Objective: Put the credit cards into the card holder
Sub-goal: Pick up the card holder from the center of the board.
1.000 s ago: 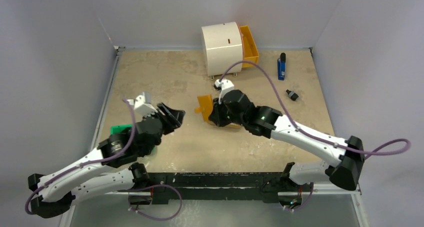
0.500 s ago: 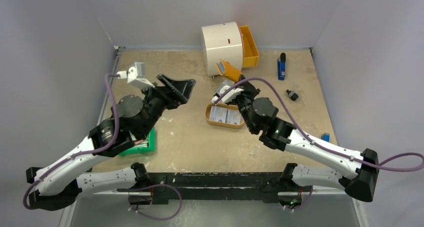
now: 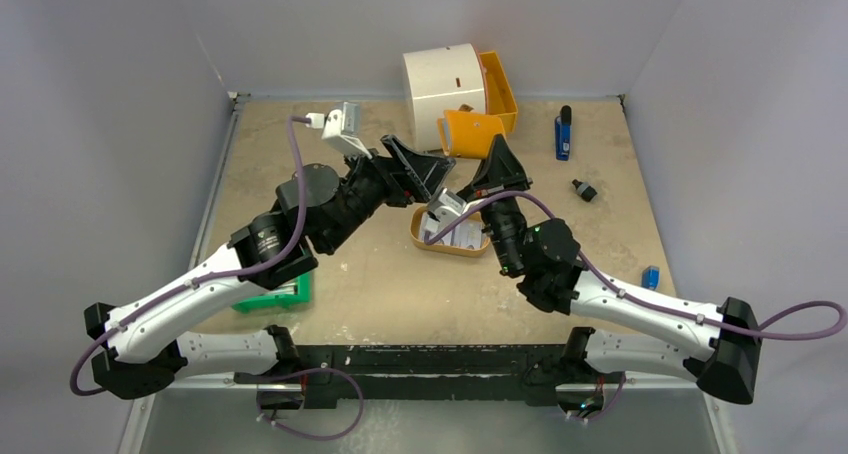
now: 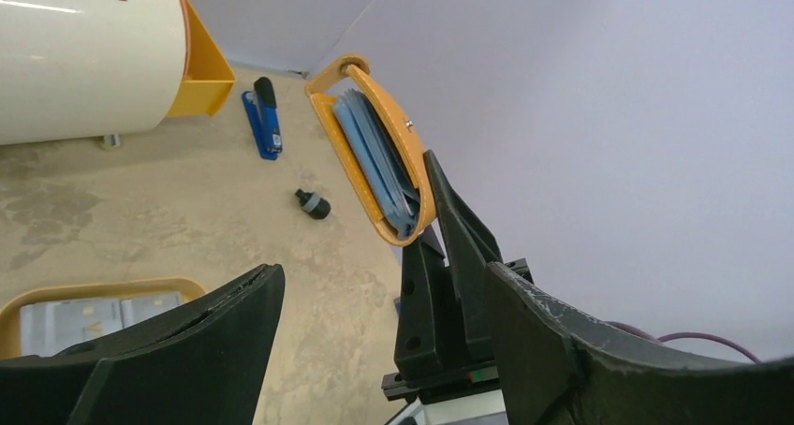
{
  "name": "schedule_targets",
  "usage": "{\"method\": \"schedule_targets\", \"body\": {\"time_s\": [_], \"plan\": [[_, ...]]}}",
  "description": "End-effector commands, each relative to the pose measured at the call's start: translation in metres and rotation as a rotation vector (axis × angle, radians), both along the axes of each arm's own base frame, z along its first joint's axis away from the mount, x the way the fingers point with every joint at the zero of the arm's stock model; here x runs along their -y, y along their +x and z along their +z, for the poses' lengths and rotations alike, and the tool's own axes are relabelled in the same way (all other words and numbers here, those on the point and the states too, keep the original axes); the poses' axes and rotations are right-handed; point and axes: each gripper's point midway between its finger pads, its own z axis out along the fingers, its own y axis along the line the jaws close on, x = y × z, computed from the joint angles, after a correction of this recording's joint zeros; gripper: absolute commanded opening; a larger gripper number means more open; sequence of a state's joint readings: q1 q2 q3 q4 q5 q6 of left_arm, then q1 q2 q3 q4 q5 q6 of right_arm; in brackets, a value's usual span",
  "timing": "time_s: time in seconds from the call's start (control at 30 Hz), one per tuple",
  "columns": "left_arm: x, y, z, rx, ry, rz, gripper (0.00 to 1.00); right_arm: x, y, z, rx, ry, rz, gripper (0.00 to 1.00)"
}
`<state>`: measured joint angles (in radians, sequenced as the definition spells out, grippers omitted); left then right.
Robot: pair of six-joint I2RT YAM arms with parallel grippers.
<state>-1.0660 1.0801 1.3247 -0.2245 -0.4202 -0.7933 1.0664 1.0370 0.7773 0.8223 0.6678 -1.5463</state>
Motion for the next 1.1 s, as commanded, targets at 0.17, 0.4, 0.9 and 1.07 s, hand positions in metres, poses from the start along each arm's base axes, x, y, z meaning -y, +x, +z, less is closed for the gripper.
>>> {"method": "schedule_targets", "body": {"time_s": [0.17, 0.4, 0.9, 1.07], "plan": [[0.011, -0.003, 0.044, 0.082, -0.157, -0.05, 0.8, 0.013, -0.019, 0.037, 0.117, 0.072, -0.002, 0.0], [0.026, 0.007, 0.033, 0.021, -0.147, -0.036, 0.78, 0.014, -0.021, 0.042, 0.118, 0.065, 0.001, 0.0], [0.001, 0.024, 0.048, -0.075, -0.336, 0.134, 0.71, 0.018, -0.023, 0.045, 0.127, 0.059, -0.008, 0.0], [-0.008, 0.022, 0.061, -0.081, -0.353, 0.141, 0.72, 0.022, -0.025, 0.047, 0.129, 0.063, -0.01, 0.0]]}}
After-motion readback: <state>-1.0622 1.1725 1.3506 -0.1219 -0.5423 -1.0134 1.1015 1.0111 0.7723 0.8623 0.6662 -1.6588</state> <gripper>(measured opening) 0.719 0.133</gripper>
